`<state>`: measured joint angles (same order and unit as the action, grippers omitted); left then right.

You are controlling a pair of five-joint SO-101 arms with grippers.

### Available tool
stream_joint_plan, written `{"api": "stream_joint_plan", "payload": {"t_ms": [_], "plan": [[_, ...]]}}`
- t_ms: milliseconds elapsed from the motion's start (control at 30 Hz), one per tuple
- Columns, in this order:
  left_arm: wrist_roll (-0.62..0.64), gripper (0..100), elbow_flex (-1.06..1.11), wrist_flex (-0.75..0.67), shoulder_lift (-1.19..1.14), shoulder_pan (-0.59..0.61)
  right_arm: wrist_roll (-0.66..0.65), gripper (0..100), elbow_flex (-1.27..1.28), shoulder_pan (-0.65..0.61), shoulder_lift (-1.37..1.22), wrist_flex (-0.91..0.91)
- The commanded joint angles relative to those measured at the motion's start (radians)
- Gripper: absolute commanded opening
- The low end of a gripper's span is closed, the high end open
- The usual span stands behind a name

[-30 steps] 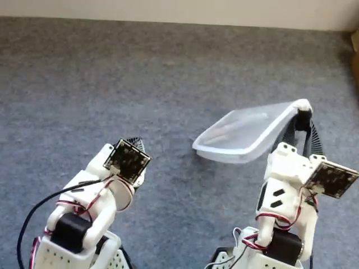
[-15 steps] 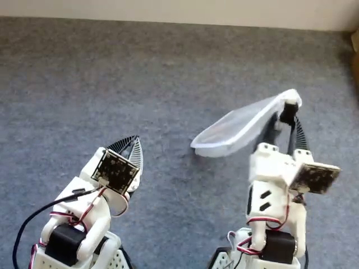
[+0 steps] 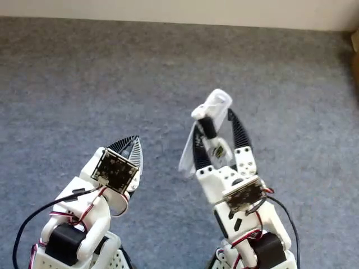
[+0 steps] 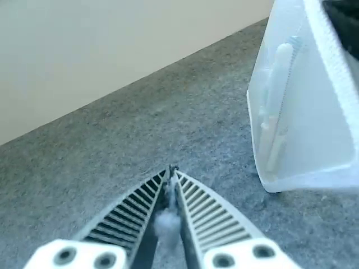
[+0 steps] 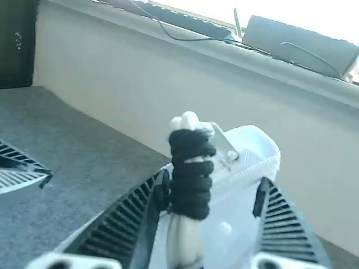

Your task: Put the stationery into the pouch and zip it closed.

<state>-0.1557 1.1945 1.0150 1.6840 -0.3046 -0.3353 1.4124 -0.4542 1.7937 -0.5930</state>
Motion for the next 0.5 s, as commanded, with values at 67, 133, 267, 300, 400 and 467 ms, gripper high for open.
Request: {"api": "stream_joint_plan", "payload": {"t_ms": [67, 133, 267, 300, 400, 467], "plan": [[0.127, 0, -0.007, -0.058, 0.002, 0.147, -0.037, 23.5, 0.120, -0.031, -0.024, -0.047], [0.178, 0, -0.007, -0.078, 0.002, 0.211, -0.037, 23.5, 0.120, -0.031, -0.024, -0.047], [0.264, 0, -0.007, -0.106, 0.002, 0.300, -0.038, 23.5, 0.122, -0.090, -0.025, -0.051], [0.281, 0, -0.007, -0.112, 0.002, 0.317, -0.040, 23.5, 0.122, -0.116, -0.025, -0.070], [0.318, 0, -0.007, -0.118, 0.002, 0.361, -0.097, 23.5, 0.122, -0.196, -0.025, -0.143], [0.327, 0, -0.007, -0.118, 0.002, 0.383, -0.126, 23.5, 0.122, -0.229, -0.025, -0.173]]}}
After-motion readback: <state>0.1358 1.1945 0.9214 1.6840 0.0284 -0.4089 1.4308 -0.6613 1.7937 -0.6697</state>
